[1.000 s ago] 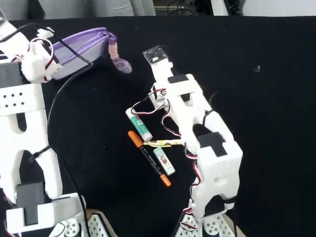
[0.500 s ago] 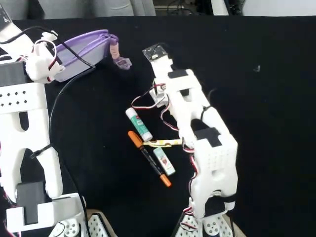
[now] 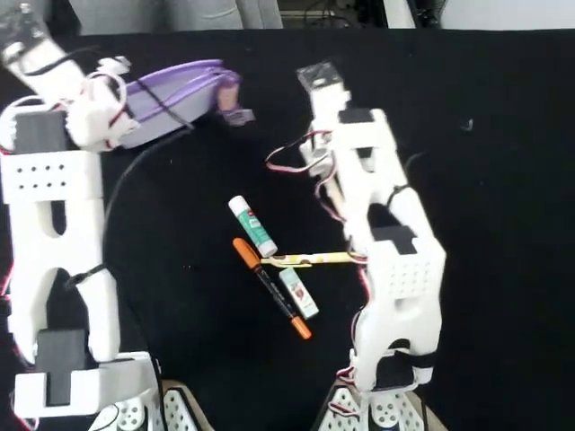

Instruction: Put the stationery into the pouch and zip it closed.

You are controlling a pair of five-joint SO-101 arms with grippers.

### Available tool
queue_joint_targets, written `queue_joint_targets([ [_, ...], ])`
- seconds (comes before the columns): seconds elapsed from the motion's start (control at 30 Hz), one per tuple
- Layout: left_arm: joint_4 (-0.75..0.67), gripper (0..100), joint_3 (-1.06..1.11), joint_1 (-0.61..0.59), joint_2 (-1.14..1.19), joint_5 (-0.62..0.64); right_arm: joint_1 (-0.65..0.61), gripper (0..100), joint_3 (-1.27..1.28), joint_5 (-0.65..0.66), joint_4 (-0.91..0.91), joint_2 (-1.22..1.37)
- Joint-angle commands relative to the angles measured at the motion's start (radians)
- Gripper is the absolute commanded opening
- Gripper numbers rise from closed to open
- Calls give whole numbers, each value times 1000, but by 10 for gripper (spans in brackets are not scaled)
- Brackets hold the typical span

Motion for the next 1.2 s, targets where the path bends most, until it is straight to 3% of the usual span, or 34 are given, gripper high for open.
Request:
queue_joint_targets([
  [0.0,72,28,-160,84,-18,14,89,11,-165,-21,118,-10],
  [0.4,232,28,-334,150,-11,52,270,11,-668,-84,374,-10],
  [0.57,229,28,-298,246,-9,54,264,11,-895,-92,486,-7],
  [0.97,198,29,-196,337,-9,54,195,11,-1392,-170,666,-2],
  [1.17,92,29,-62,335,-20,52,120,11,-1403,-170,657,-38],
])
